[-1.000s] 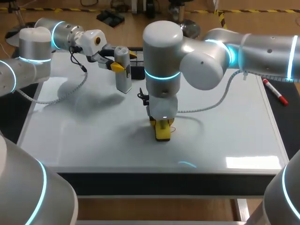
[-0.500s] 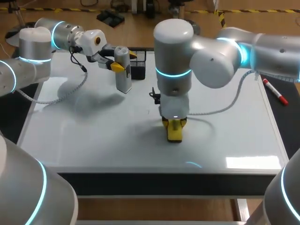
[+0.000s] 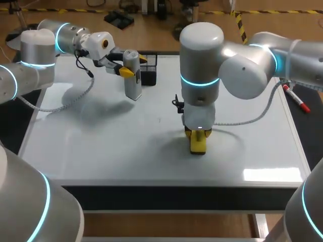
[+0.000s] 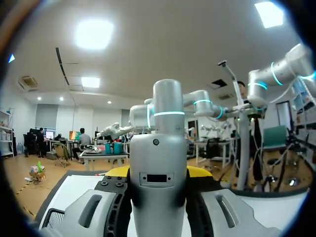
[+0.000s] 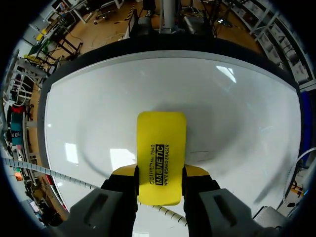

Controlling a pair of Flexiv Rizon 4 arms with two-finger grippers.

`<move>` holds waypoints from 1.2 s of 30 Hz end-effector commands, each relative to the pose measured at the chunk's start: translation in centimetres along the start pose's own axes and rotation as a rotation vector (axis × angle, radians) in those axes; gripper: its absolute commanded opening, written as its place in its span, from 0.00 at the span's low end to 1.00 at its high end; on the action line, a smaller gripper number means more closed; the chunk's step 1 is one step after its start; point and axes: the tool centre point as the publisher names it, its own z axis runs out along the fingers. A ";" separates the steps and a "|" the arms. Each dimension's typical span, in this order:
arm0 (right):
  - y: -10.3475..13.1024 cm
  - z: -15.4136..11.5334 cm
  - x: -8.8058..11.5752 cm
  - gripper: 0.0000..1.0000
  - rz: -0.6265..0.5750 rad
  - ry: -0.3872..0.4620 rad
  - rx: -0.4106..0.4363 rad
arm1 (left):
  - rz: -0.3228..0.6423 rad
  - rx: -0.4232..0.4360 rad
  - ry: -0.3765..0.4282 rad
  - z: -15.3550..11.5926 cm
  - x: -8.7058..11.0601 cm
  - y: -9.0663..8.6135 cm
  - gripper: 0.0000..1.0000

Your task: Pick up the inspection probe, press it on each red-marked spot on the whiteboard one by one, put down the probe, pick up the eraser, and wipe off all the red marks.

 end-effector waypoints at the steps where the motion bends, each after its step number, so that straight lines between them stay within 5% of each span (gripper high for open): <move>1: 0.7 -2.0 0.9 0.00 0.005 0.005 0.024 | -0.001 -0.001 0.002 -0.1 -0.1 -0.1 0.00; 21: 0.5 -1.9 0.7 0.00 -0.007 -0.006 0.018 | -0.001 -0.001 0.002 -0.1 -0.1 -0.1 0.00; 29: -5.7 -2.7 0.7 0.00 -0.048 0.010 0.075 | -0.001 -0.001 0.002 -0.1 -0.1 -0.1 0.00; 36: -12.0 -2.5 0.8 0.00 -0.050 -0.060 0.074 | -0.001 -0.001 0.002 -0.1 -0.1 -0.1 0.00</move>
